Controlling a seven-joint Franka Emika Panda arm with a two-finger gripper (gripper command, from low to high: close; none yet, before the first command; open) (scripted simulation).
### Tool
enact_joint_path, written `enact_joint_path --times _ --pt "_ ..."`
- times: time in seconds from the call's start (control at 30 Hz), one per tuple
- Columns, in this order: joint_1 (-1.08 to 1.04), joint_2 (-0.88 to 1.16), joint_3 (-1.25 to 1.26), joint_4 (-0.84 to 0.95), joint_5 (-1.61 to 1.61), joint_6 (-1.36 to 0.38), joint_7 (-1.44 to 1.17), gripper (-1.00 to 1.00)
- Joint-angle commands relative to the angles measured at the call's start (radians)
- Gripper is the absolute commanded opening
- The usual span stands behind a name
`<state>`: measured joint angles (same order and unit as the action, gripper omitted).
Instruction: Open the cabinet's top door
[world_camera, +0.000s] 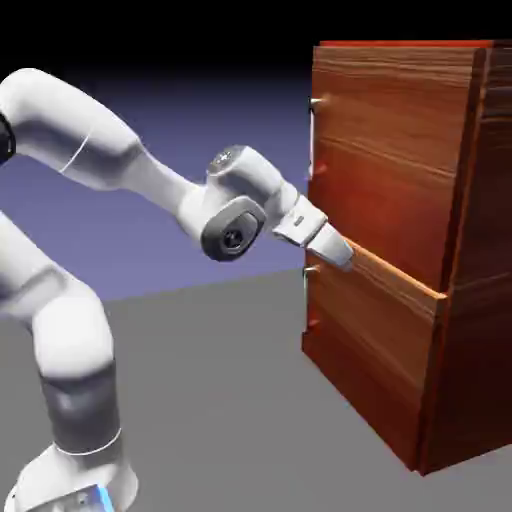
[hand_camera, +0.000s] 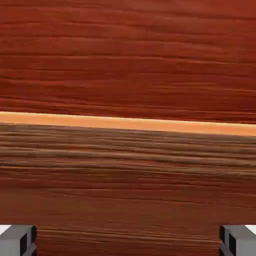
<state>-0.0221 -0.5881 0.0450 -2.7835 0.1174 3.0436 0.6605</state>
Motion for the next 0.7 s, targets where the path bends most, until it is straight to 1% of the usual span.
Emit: enact_joint_path --times 0.0,0.67 --pt "-0.013 -0.007 0.017 0.01 0.044 0.002 -0.03 1.0" --pt "-0.266 -0.141 0.351 0.206 0.914 0.052 -0.627 1.0"
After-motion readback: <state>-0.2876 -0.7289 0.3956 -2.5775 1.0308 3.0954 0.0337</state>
